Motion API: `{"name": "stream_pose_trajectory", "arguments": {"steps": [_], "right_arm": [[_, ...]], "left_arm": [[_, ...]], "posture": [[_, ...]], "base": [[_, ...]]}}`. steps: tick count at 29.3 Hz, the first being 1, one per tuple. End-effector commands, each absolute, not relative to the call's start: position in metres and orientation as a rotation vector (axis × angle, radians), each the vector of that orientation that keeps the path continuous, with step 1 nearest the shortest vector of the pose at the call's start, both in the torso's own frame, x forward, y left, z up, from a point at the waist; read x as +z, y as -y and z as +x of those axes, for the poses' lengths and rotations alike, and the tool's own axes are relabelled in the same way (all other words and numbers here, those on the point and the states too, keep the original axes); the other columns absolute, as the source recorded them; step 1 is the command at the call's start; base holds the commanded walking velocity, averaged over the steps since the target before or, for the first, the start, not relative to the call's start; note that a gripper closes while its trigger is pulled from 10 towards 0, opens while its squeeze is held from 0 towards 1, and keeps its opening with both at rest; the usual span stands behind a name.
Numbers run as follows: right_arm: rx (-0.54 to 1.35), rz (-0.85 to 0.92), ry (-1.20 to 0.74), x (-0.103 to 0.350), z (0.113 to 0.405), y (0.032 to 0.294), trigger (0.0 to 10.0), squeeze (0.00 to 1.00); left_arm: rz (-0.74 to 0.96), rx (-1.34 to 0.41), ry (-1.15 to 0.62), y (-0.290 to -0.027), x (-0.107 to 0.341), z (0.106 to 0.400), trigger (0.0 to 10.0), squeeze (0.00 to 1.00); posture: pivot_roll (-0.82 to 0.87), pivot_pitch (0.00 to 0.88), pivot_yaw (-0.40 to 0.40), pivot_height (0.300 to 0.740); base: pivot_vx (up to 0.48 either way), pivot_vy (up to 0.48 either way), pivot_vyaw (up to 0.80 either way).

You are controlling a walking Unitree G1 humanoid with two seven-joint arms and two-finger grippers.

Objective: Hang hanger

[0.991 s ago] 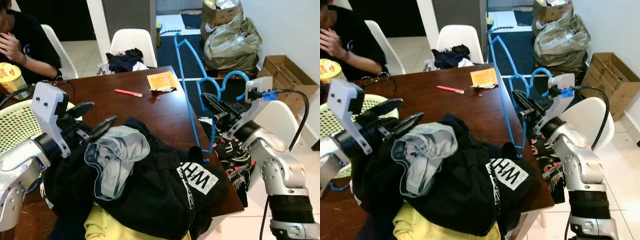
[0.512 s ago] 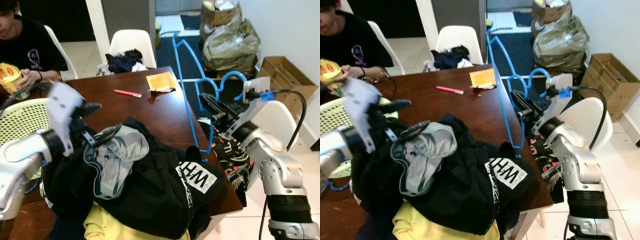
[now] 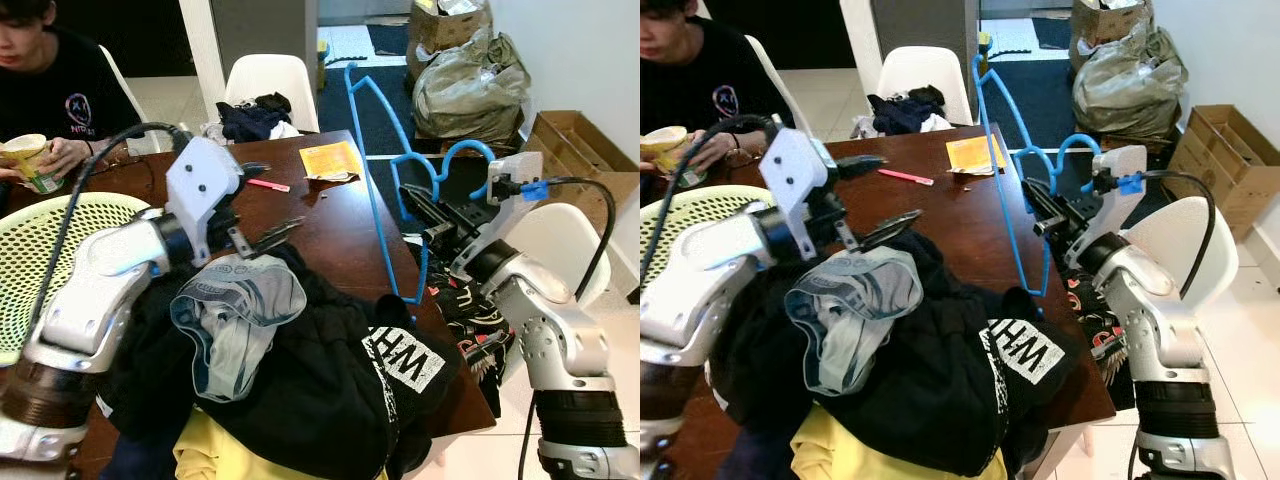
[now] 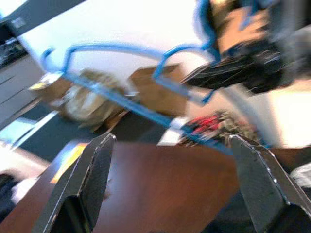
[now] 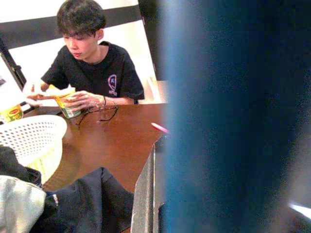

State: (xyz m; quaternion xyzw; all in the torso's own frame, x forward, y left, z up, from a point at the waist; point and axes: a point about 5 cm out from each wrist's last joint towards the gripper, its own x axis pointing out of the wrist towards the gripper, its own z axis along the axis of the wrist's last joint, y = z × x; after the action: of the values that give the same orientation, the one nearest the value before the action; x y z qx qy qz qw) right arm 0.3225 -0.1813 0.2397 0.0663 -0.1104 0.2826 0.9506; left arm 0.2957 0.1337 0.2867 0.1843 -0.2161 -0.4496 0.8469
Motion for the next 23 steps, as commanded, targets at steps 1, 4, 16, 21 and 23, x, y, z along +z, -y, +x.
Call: {"name": "stream_pose_trajectory", "arguments": {"steps": [1, 4, 16, 21, 23], "right_arm": [[0.57, 0.126, 0.225, 0.24, 0.32, 0.182, 10.0, 0.0], [0.569, 0.126, 0.224, 0.24, 0.32, 0.183, 10.0, 0.0], [0.567, 0.126, 0.223, 0.239, 0.319, 0.182, 10.0, 0.0], [0.567, 0.125, 0.224, 0.239, 0.319, 0.183, 10.0, 0.0], [0.566, 0.123, 0.224, 0.239, 0.318, 0.183, 10.0, 0.0]], "left_arm": [[0.359, -1.064, 0.44, -0.127, 0.285, 0.288, 10.0, 0.0], [0.401, -1.173, 0.361, -0.124, 0.274, 0.281, 10.0, 0.0], [0.672, -1.175, 0.231, -0.147, 0.268, 0.289, 10.0, 0.0], [0.693, -1.146, 0.233, -0.152, 0.274, 0.292, 10.0, 0.0], [0.705, -1.149, 0.217, -0.154, 0.273, 0.292, 10.0, 0.0]], "posture": [[0.02, 0.121, 0.039, 0.74], [0.02, 0.121, 0.039, 0.74], [0.02, 0.115, 0.042, 0.74], [0.02, 0.114, 0.042, 0.74], [0.02, 0.113, 0.044, 0.74]], "base": [[0.0, 0.0, 0.0], [0.0, 0.0, 0.0], [0.0, 0.0, 0.0], [0.0, 0.0, 0.0], [0.0, 0.0, 0.0]]}}
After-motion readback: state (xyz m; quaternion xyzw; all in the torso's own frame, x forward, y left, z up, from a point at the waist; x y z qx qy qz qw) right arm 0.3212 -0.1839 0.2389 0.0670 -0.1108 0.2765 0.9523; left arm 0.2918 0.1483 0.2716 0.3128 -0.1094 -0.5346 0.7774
